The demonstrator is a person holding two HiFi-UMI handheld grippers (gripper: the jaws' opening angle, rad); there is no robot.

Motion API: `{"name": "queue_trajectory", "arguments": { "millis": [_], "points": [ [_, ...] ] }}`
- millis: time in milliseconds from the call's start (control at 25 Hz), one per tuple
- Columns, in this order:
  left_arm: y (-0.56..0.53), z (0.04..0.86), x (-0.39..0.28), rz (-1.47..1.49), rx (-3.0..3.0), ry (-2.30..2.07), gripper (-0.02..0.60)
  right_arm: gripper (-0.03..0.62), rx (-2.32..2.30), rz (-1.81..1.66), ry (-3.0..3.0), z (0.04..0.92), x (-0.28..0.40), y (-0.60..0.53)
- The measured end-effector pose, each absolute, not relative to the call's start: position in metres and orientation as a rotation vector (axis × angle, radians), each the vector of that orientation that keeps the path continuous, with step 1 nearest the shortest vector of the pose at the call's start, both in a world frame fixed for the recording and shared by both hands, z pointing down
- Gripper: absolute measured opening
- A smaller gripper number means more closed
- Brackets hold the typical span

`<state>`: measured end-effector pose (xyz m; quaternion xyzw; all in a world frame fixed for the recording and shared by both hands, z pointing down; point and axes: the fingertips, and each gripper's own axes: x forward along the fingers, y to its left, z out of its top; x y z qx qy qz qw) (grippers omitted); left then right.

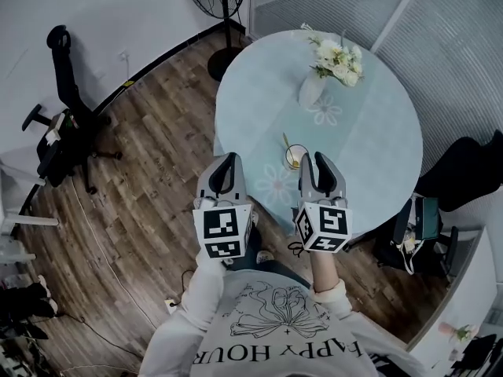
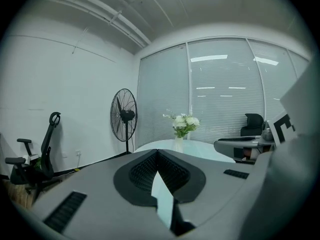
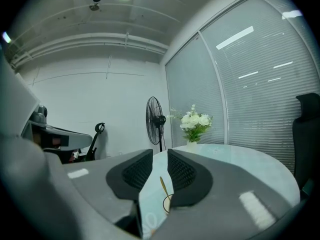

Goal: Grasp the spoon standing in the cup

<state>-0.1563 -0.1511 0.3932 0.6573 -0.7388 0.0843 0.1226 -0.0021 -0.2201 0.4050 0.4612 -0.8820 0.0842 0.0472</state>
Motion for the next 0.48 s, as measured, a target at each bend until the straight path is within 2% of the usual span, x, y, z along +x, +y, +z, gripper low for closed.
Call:
{"name": "queue_trajectory", "arguments": {
  "millis": [480],
  "points": [
    [-0.216, 0.423, -0.179, 0.295, 1.980, -2.012, 0.006, 0.114, 1.411, 0.311, -2.591, 0.443, -0.039, -0.260]
  ]
}}
